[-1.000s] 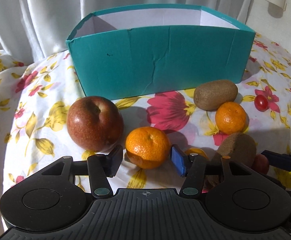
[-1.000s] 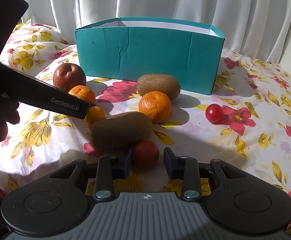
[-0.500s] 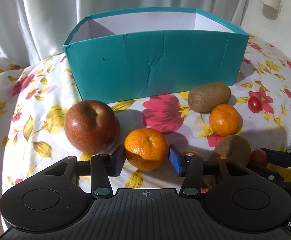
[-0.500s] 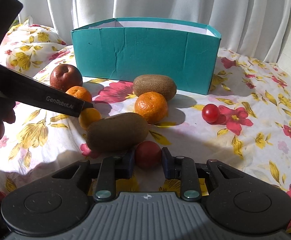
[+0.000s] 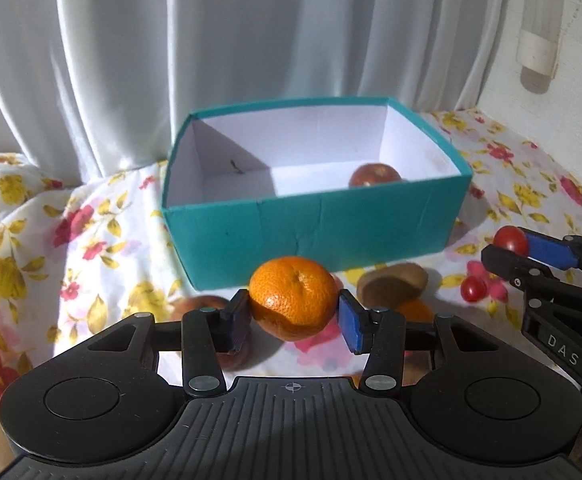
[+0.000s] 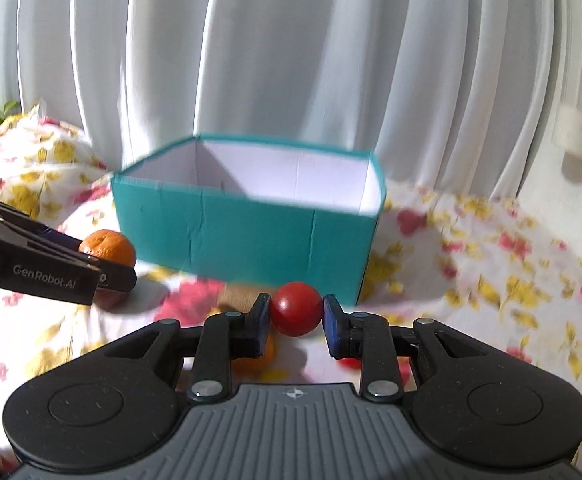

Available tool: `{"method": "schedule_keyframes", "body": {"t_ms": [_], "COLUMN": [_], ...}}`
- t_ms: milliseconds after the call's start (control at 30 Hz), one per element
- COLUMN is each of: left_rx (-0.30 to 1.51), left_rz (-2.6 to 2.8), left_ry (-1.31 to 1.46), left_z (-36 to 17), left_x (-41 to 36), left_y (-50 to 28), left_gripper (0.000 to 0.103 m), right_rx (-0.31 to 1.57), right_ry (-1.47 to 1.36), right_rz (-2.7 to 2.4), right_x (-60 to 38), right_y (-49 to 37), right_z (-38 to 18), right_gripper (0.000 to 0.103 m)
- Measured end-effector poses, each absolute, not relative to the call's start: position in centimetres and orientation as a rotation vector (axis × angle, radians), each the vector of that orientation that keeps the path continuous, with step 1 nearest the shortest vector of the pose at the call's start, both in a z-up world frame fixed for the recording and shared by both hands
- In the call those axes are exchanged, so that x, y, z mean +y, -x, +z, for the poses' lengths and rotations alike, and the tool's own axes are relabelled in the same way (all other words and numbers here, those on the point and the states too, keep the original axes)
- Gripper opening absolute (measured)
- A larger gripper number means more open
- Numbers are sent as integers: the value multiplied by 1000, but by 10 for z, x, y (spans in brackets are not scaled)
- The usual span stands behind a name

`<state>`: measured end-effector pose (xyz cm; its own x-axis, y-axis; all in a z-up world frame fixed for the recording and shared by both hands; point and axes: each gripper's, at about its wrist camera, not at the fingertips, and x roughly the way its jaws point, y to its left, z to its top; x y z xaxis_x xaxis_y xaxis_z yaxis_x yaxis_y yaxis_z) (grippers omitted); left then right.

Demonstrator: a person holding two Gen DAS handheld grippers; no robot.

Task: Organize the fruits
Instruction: 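Carry mandarin and tomato into the teal box and open both tools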

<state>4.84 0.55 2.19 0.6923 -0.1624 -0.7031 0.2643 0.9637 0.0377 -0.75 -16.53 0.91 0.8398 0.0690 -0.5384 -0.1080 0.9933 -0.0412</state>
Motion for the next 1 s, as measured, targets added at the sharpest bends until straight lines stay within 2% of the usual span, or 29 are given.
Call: {"method": "schedule_keyframes", "body": {"t_ms": [233,433,600,1000], "left_rx": [659,609,634,705], "left_rz": [-122,-55,-38,-38], "left_ry": [-114,-95,-76,-71], "left_z": [87,114,107,77], "left_x": [4,5,13,29], "left_y": [-82,-105,-115,-133], "left_gripper": [51,51,51,51], "right_rx": [431,379,367,446], "right_ry": [62,24,-24,-59], "right_rz": [81,63,68,44], "right_x": [-167,-164,-160,-154], "right_y": [-28,-58,-69,-88], "right_z": [65,101,110,86], "right_gripper": [27,27,27,27]}}
